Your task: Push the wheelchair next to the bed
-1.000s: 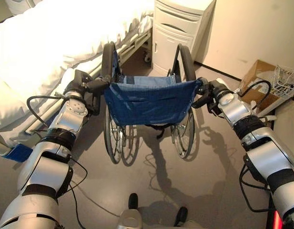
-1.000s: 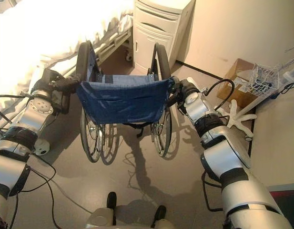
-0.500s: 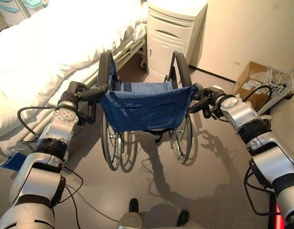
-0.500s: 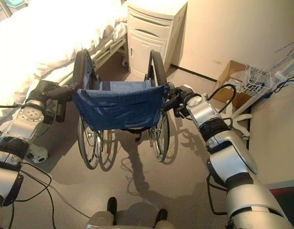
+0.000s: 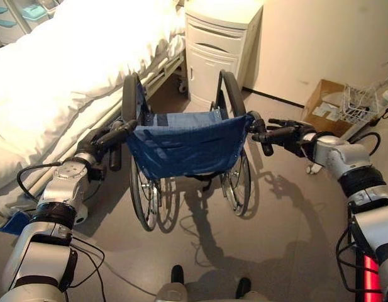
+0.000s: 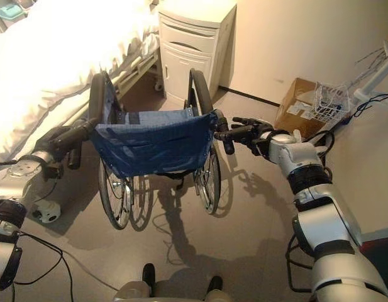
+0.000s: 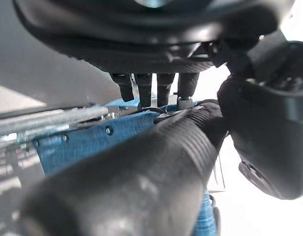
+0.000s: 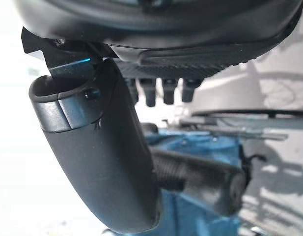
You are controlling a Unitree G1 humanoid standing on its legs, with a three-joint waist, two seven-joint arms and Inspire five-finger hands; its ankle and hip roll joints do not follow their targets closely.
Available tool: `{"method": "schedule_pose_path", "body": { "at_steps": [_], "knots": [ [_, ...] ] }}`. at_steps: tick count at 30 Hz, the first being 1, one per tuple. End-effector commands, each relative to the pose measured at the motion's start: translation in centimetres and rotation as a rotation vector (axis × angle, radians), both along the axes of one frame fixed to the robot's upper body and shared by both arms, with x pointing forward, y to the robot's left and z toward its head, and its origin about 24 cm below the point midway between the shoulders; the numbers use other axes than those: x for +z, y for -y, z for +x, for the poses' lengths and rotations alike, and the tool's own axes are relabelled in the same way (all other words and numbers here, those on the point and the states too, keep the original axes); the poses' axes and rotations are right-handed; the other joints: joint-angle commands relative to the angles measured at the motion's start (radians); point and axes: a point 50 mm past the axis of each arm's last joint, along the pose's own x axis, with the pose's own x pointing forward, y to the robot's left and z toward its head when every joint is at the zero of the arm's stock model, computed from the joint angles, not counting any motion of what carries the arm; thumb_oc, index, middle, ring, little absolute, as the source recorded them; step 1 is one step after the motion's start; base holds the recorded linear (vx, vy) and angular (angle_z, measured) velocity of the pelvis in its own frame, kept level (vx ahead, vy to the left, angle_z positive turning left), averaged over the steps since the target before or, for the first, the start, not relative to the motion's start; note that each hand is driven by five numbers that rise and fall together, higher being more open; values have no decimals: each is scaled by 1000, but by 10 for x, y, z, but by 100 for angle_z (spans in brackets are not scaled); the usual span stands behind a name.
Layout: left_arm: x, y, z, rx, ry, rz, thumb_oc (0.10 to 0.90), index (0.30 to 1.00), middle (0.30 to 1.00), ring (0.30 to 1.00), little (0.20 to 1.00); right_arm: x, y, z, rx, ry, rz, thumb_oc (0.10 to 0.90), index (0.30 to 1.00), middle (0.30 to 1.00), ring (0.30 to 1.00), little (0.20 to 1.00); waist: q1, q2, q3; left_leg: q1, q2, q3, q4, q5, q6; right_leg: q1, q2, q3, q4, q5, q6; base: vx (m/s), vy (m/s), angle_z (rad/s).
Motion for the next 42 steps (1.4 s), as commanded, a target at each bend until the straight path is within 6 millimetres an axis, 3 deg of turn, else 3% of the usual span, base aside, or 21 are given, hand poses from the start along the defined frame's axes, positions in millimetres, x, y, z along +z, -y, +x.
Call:
{"method": "schedule_pose_path", "body": {
  "at_steps": [1, 12, 14, 18, 23, 28, 29, 30, 33, 35, 37, 39, 41, 42],
  "knots": [
    [6, -9, -3, 8, 87, -100, 800, 900, 900, 900, 900, 59, 62, -10, -144, 226, -13, 800, 900, 900, 900, 900, -5, 29, -60, 50, -41, -32, 2, -91, 29, -10, -45, 4, 81, 48, 33, 0, 0, 0],
    [-15, -33, -26, 172, 254, -471, 800, 900, 900, 900, 900, 32, 125, -47, -259, 145, 90, 800, 900, 900, 900, 900, -29, 2, -65, 59, -27, -19, 2, -103, 28, -20, -29, 14, 74, 49, 39, 3, -58, -8],
    [-26, -31, -33, 197, 351, -651, 800, 900, 900, 900, 900, 11, 140, -62, -283, 82, 104, 800, 900, 900, 900, 900, -28, -10, -64, 58, -23, -22, 2, -105, 26, -20, -25, 15, 64, 51, 38, 2, -89, -10],
    [-49, -22, -45, 194, 486, -928, 800, 900, 900, 900, 900, -21, 148, -76, -291, 12, 138, 800, 900, 900, 900, 900, -21, -21, -64, 63, -16, -20, 2, -105, 23, -11, -20, 9, 55, 46, 33, 14, -64, -14],
    [-69, 1, -51, 149, 610, -1139, 800, 900, 900, 900, 900, -70, 126, -79, -274, -62, 172, 800, 900, 900, 900, 900, -11, -27, -59, 66, -14, -23, 3, -110, 22, -7, -22, -1, 56, 43, 30, 7, -45, -1],
    [-99, 19, -70, 182, 705, -1330, 800, 900, 900, 900, 900, -132, 84, -91, -222, -167, 213, 800, 900, 900, 900, 900, -1, -28, -53, 73, -16, -32, 4, -116, 25, -4, -27, -7, 62, 40, 27, 6, -14, 1],
    [-116, 27, -79, 206, 705, -1383, 800, 900, 900, 900, 900, -154, 70, -100, -203, -204, 235, 800, 900, 900, 900, 900, 5, -29, -50, 76, -15, -33, 4, -118, 27, -2, -28, -11, 62, 38, 26, 9, -37, 3],
    [-122, 31, -83, 215, 696, -1395, 800, 900, 900, 900, 900, -161, 65, -102, -200, -211, 244, 800, 900, 900, 900, 900, 7, -29, -49, 77, -15, -34, 4, -118, 27, -2, -29, -13, 63, 38, 26, 14, -43, 5],
    [-155, 51, -99, 276, 495, -1345, 800, 900, 900, 900, 900, -189, 38, -112, -193, -223, 298, 800, 900, 900, 900, 900, 17, -28, -47, 82, -15, -37, 5, -121, 29, 1, -33, -18, 65, 40, 26, 12, -29, 6],
    [-169, 60, -107, 287, 354, -1263, 800, 900, 900, 900, 900, -197, 28, -115, -181, -215, 315, 800, 900, 900, 900, 900, 20, -24, -47, 81, -15, -39, 5, -121, 31, 0, -34, -20, 65, 39, 25, -8, 2, 6],
    [-188, 68, -120, 296, 181, -1154, 800, 900, 900, 900, 900, -207, 16, -122, -159, -222, 320, 800, 900, 900, 900, 900, 22, -16, -46, 79, -18, -41, 5, -120, 33, -3, -36, -22, 67, 40, 24, -11, 26, 9],
    [-219, 83, -148, 261, -145, -919, 800, 900, 900, 900, 900, -227, -13, -137, -145, -210, 312, 800, 900, 900, 900, 900, 22, 7, -48, 73, -26, -45, 8, -118, 39, -11, -41, -19, 73, 38, 24, -10, 74, 5],
    [-227, 89, -156, 245, -225, -849, 800, 900, 900, 900, 900, -234, -24, -143, -147, -211, 309, 800, 900, 900, 900, 900, 21, 15, -49, 72, -27, -44, 9, -118, 41, -13, -41, -17, 71, 36, 23, -2, 79, 0],
    [-236, 100, -166, 198, -316, -761, 800, 900, 900, 900, 900, -242, -41, -150, -136, -218, 309, 800, 900, 900, 900, 900, 17, 25, -50, 71, -30, -41, 10, -117, 43, -13, -40, -13, 70, 31, 21, -1, 67, -1]
  ]
}}
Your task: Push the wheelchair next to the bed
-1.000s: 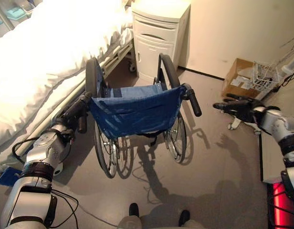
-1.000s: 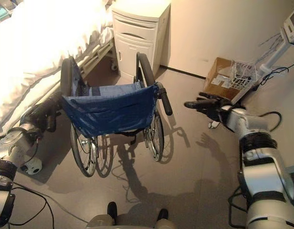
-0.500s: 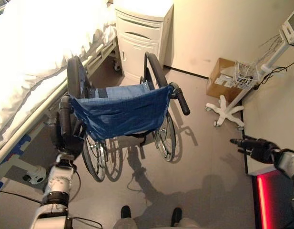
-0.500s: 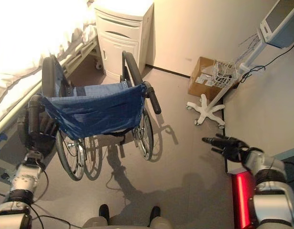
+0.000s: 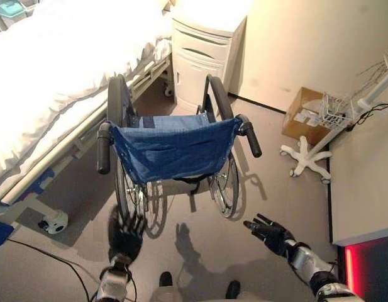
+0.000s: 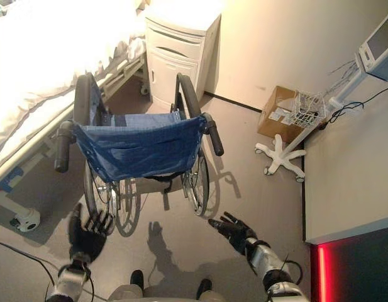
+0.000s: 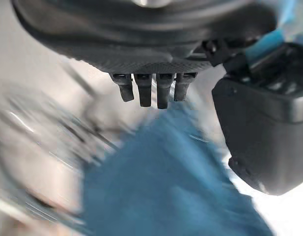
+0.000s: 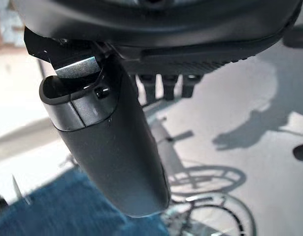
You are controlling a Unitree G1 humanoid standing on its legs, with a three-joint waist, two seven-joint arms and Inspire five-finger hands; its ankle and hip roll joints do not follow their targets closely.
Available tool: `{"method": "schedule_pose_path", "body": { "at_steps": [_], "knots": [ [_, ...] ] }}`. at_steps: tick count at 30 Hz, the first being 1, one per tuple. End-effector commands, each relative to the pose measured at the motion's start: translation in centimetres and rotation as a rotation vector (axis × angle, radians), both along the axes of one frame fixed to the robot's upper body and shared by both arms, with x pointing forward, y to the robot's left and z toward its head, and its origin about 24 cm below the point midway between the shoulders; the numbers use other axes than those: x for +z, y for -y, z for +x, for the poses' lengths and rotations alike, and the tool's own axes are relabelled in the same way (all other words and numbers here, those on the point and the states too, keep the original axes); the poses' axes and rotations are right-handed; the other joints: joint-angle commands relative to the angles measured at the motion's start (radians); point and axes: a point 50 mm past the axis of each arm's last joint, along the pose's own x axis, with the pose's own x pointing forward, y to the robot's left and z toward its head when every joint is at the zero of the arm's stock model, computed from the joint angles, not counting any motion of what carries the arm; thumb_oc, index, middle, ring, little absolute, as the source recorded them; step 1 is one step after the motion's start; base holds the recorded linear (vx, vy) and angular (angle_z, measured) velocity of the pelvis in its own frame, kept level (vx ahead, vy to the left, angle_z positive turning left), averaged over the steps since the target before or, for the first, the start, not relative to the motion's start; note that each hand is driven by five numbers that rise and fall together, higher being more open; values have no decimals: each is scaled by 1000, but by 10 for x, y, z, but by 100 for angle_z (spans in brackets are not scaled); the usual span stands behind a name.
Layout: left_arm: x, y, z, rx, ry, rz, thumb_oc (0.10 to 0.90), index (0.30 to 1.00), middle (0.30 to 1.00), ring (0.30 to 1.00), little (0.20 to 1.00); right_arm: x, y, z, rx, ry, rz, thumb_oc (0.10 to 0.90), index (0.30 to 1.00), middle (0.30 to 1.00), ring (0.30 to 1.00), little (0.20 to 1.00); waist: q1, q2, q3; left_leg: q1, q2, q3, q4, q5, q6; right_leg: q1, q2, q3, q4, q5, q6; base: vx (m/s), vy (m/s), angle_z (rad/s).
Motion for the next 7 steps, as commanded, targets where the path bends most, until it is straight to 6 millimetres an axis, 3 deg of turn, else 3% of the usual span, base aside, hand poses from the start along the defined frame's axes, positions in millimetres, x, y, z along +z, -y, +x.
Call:
{"method": "schedule_pose_path", "body": {
  "at_steps": [1, 3, 7],
  "knots": [
    [2, 27, 21, -225, 10, 152, 800, 900, 900, 900, 900, 19, 0, 22, 4, 182, -115, 800, 900, 900, 900, 900, 27, 77, -50, 31, -35, -48, 10, -89, 49, -45, -47, -12, 89, 35, 25, 4, 80, -1],
    [-7, 46, 13, -332, -48, 208, 800, 900, 900, 900, 900, 7, -19, 10, 28, 150, -104, 800, 900, 900, 900, 900, 17, 91, -53, 32, -41, -46, 11, -92, 52, -48, -46, 1, 89, 29, 23, 12, 82, -2],
    [-13, 69, 9, -519, -103, 313, 800, 900, 900, 900, 900, -3, -31, -2, 18, 101, -100, 800, 900, 900, 900, 900, 7, 100, -57, 28, -46, -46, 11, -93, 53, -51, -42, 19, 86, 25, 21, -1, 44, -1]
  ]
}}
